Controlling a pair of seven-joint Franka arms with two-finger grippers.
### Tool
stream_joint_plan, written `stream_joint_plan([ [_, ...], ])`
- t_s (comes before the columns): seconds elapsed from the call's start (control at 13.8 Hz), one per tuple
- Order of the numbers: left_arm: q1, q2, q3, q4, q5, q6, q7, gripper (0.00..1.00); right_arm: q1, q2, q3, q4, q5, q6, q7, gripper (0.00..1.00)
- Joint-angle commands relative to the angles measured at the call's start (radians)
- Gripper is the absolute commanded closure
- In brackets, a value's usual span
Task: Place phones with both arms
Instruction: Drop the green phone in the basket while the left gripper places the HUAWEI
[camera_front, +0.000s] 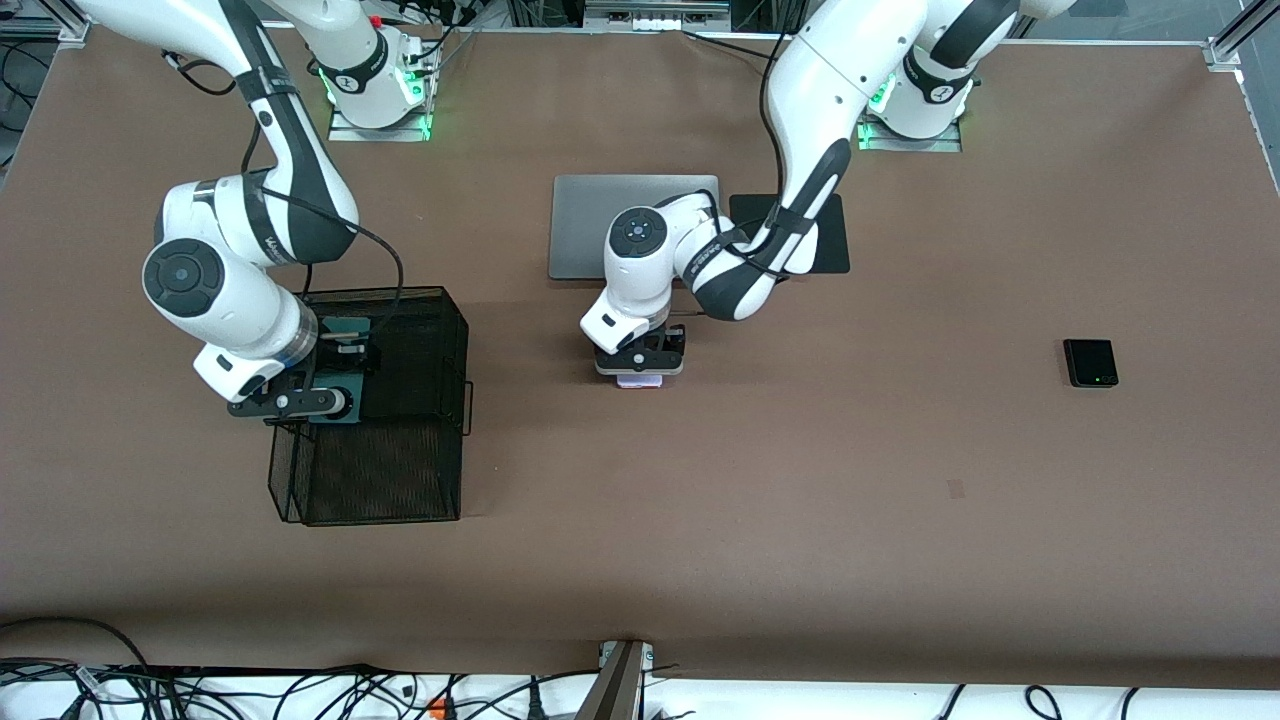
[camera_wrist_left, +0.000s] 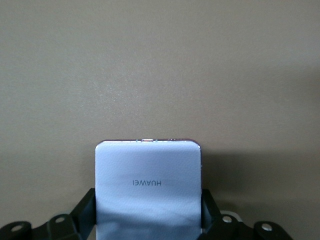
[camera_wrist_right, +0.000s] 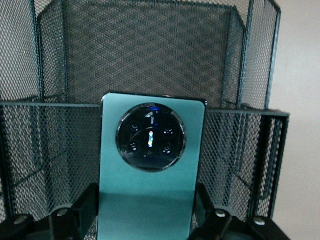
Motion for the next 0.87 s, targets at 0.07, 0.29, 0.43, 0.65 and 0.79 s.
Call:
stream_joint_plan([
  [0.07, -0.033, 0.040, 0.044, 0.060, 0.023, -0.027, -0.025, 0.87, -0.005, -0.092, -0.005, -0.106, 0.027, 0.031, -0.061, 1.00],
  [0.29, -0.036, 0.032, 0.052, 0.061, 0.023, -0.029, -0.033, 0.00, -0.005, -0.088, -0.036, -0.118, 0.036, 0.032, -0.135, 1.00],
  [0.43, -0.027, 0.006, 0.053, 0.064, 0.021, -0.067, -0.025, 0.00, -0.005, -0.085, -0.048, -0.132, 0.068, 0.033, -0.155, 1.00],
  [0.65, 0.046, -0.072, 0.043, 0.046, 0.015, -0.150, 0.017, 0.00, -0.005, -0.079, -0.050, -0.143, 0.091, 0.033, -0.156, 1.00],
  [0.79, 0.117, -0.126, 0.015, 0.028, 0.009, -0.254, 0.074, 0.00, -0.005, -0.069, -0.062, -0.143, 0.093, 0.035, -0.158, 1.00],
])
